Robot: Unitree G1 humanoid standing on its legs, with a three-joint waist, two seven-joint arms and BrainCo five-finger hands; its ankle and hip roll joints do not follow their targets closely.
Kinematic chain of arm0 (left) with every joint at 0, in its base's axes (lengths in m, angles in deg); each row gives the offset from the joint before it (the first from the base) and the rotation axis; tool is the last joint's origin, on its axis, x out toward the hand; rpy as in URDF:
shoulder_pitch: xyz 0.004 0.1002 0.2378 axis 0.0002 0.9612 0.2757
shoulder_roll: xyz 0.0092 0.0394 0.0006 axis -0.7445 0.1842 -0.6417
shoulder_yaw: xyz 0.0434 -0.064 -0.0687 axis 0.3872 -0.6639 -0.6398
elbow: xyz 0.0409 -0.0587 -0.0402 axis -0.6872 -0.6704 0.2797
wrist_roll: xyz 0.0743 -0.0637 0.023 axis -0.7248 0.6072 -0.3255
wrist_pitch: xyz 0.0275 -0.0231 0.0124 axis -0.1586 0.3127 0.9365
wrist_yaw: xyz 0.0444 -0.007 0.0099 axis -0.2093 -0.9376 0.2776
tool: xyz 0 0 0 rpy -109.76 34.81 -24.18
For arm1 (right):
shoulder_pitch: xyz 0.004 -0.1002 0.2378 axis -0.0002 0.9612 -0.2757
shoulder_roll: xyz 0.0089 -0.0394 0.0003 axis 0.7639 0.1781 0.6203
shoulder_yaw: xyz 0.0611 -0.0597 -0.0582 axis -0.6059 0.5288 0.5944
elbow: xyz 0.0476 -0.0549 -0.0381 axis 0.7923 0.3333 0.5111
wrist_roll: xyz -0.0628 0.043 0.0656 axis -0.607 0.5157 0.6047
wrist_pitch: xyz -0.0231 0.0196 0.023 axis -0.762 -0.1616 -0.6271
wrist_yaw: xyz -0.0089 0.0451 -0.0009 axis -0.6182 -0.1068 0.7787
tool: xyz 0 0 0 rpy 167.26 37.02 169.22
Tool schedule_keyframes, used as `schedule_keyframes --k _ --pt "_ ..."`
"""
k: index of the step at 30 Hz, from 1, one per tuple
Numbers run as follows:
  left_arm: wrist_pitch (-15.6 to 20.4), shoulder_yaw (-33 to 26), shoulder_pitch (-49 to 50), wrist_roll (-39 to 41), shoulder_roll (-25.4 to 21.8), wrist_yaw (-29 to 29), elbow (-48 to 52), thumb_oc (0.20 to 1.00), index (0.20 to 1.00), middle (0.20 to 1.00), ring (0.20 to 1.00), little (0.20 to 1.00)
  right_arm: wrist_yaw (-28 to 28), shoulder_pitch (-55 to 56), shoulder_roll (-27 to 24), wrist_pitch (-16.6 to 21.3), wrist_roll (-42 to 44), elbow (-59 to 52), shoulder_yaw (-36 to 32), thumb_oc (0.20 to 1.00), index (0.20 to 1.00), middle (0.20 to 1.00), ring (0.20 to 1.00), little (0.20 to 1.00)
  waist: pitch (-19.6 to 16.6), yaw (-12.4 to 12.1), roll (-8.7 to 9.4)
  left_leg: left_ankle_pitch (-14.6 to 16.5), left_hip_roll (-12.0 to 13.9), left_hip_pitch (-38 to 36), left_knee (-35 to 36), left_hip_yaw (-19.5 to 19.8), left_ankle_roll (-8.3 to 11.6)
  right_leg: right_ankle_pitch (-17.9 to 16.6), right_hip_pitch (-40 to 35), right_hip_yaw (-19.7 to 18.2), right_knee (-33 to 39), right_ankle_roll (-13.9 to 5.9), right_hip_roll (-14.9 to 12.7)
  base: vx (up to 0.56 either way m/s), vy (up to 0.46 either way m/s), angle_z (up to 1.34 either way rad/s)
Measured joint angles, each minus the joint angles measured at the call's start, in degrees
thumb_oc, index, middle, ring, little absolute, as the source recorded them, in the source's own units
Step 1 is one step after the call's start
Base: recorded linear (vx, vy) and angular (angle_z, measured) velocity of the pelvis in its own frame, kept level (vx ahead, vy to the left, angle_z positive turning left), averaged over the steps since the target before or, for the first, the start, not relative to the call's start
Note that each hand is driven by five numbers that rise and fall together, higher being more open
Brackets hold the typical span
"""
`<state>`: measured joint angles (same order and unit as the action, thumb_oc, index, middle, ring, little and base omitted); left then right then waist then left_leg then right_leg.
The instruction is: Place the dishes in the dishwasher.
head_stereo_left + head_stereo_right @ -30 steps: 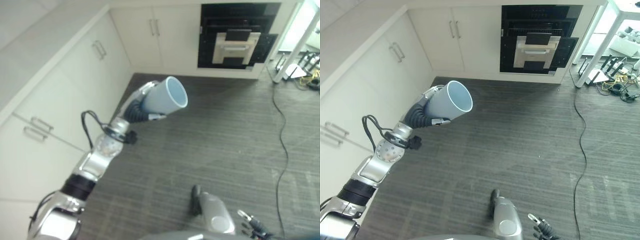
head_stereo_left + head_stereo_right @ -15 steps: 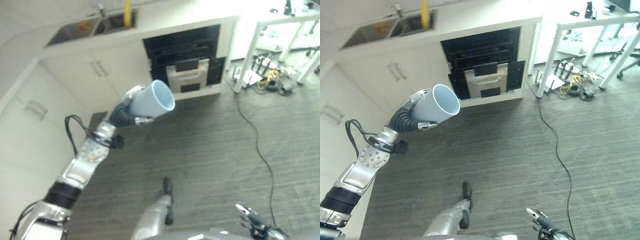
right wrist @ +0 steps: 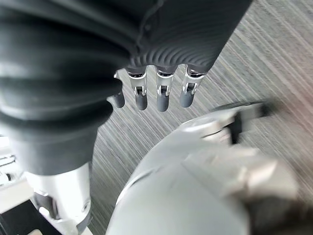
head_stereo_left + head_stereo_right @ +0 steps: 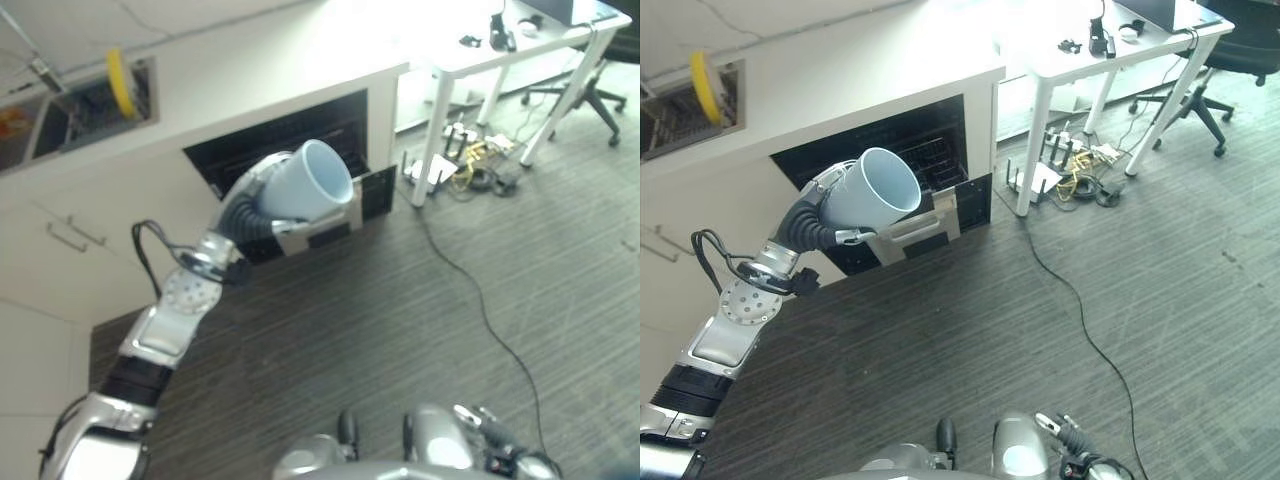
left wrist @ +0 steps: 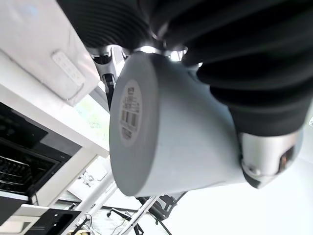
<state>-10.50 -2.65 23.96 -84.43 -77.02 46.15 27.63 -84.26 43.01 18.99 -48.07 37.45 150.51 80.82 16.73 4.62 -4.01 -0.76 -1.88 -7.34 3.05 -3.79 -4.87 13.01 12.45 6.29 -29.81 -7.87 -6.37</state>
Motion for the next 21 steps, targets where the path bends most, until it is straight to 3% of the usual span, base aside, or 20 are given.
schedule_keyframes --k 1,2,3,5,6,9,11,13,17,18,21 --pt "-0.2 0.7 -1.6 -0.2 0.0 -1.0 -1.1 0.200 0.200 0.200 0.200 0.200 0.2 0.4 0.0 0.0 0.1 1.5 -0.6 1.000 1.000 1.000 1.000 1.000 0.5 1.0 1.06 2.0 0.6 -0.8 -0.4 1.8 1.88 -4.0 0.8 -2.5 14.7 -1.33 -0.1 0.11 -0.221 0.41" --pt "-0.6 1.5 -2.7 -0.3 -0.3 -1.5 -2.3 0.200 0.200 0.200 0.200 0.200 0.3 0.1 0.3 -0.4 0.0 3.3 -0.5 1.000 1.000 1.000 1.000 1.000 0.5 0.8 2.29 2.7 0.5 -1.2 -0.3 2.0 1.99 -8.9 0.9 -4.2 25.0 -2.70 -0.6 0.10 -0.250 0.41" --pt "-0.9 1.5 -2.3 -0.3 -0.4 -1.6 -2.9 0.200 0.200 0.200 0.200 0.200 0.5 0.1 0.6 -1.0 0.0 3.8 -0.6 1.000 1.000 1.000 1.000 1.000 0.7 0.8 3.32 3.0 0.4 -2.9 -0.2 2.0 2.41 -12.0 1.4 -4.0 24.4 -1.92 -1.4 0.11 -0.305 0.38" --pt "-0.9 2.0 0.8 -0.5 -0.3 -1.7 -3.3 0.200 0.200 0.200 0.200 0.200 0.1 2.0 1.5 -1.3 0.0 6.6 -2.0 1.000 1.000 1.000 1.000 1.000 -0.2 1.0 4.59 5.2 1.8 -6.5 -0.1 3.9 4.76 -14.8 -2.4 -2.5 22.3 -0.21 -1.1 0.05 -0.247 0.48" --pt "-1.0 2.0 1.8 -1.0 0.0 -1.9 -2.8 0.200 0.200 0.200 0.200 0.200 0.2 2.8 1.5 -1.3 0.0 7.2 -2.5 1.000 1.000 1.000 1.000 1.000 -0.6 0.9 4.36 6.5 3.4 -7.0 -0.9 5.1 6.15 -18.9 -3.6 -2.3 23.1 1.73 0.3 0.04 -0.199 0.56" --pt "-1.4 1.9 2.1 -1.8 0.4 -2.3 -0.5 0.200 0.200 0.200 0.200 0.200 0.2 1.2 0.3 -1.1 0.1 7.1 -2.4 1.000 1.000 1.000 1.000 1.000 -1.6 -0.1 2.46 6.5 7.7 -6.5 -2.4 3.0 7.66 -21.8 -7.7 0.4 29.1 7.42 5.0 0.03 -0.162 0.29" --pt "-1.6 1.9 2.2 -1.9 0.6 -2.4 1.2 0.200 0.200 0.200 0.200 0.200 0.2 0.4 -0.7 -0.2 0.6 5.3 -2.2 1.000 1.000 1.000 1.000 1.000 -2.1 -0.5 2.31 5.6 8.7 -5.5 -5.4 1.3 8.81 -22.0 -10.3 1.1 31.9 8.61 5.9 -0.02 -0.121 0.15" --pt "-1.7 2.0 1.5 -1.9 0.8 -2.4 1.3 0.200 0.200 0.200 0.200 0.200 0.3 0.0 -1.5 0.4 0.9 5.0 -2.2 1.000 1.000 1.000 1.000 1.000 -2.7 -0.1 1.50 4.7 9.1 -4.3 -7.4 1.4 10.03 -21.2 -11.3 2.5 33.0 8.42 6.0 -0.04 -0.007 0.28" --pt "-1.2 2.3 -1.0 -1.3 0.8 -2.3 1.3 0.200 0.200 0.200 0.200 0.200 0.9 0.3 -1.7 0.1 1.8 6.2 -2.0 1.000 1.000 1.000 1.000 1.000 -2.8 1.2 1.25 2.9 9.9 0.4 -12.5 -4.4 11.51 -18.0 -11.2 7.8 30.2 8.72 3.3 0.00 0.176 0.81" --pt "-0.9 3.2 -2.3 -1.2 0.8 -2.3 1.3 0.200 0.200 0.200 0.200 0.200 0.9 0.3 -1.9 0.1 2.3 6.9 -2.5 1.000 1.000 1.000 1.000 1.000 -2.7 1.7 1.48 3.1 10.8 2.5 -12.8 -7.2 11.71 -17.3 -11.2 9.8 30.8 9.53 2.3 0.13 0.397 0.91" --pt "0.0 5.1 -2.3 -0.9 0.8 -2.8 0.3 0.200 0.200 0.200 0.200 0.200 0.9 0.2 -2.7 0.3 2.3 7.9 -4.5 1.000 1.000 1.000 1.000 1.000 -2.6 1.2 1.50 2.9 13.5 3.3 -4.4 -6.9 11.77 -17.1 -11.4 9.5 30.7 8.61 1.8 0.20 0.477 0.34"
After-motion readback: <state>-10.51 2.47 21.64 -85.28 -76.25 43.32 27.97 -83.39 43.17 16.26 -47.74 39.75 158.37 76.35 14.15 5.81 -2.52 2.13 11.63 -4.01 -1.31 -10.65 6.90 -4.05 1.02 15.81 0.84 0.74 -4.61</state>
